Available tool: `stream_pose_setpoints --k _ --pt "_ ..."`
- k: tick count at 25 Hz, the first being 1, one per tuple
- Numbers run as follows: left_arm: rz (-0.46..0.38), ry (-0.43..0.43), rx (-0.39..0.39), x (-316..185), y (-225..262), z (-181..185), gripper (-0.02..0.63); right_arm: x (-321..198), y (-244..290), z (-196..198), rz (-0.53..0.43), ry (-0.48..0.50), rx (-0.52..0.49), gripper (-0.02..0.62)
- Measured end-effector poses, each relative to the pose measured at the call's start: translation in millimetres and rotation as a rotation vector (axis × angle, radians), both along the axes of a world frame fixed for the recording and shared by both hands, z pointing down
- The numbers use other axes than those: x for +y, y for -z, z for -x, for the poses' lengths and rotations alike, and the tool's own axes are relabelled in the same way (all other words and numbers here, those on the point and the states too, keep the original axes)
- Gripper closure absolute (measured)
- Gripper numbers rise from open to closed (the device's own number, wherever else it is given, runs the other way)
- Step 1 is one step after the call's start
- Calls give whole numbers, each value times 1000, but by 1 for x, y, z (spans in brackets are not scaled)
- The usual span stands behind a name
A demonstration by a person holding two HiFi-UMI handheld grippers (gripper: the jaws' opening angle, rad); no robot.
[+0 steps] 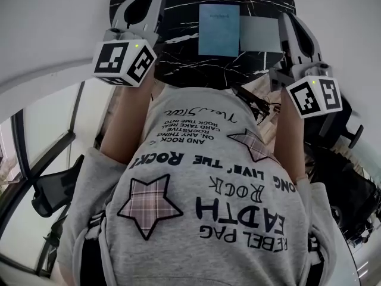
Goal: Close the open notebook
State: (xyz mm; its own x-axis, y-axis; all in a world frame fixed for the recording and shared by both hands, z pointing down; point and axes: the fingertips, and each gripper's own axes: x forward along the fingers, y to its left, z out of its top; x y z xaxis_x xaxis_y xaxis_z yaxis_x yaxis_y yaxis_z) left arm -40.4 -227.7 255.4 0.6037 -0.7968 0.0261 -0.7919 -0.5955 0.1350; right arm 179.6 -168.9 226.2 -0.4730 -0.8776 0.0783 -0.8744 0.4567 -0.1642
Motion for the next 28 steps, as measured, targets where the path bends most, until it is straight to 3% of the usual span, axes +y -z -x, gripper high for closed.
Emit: stream_pose_setpoints --k 4,28 --pt "-18 13 4 4 7 5 597 0 5 2 -17 -2 36 583" --pt "-50 73 4 9 17 29 597 0 15 5 -43 -28 39 583"
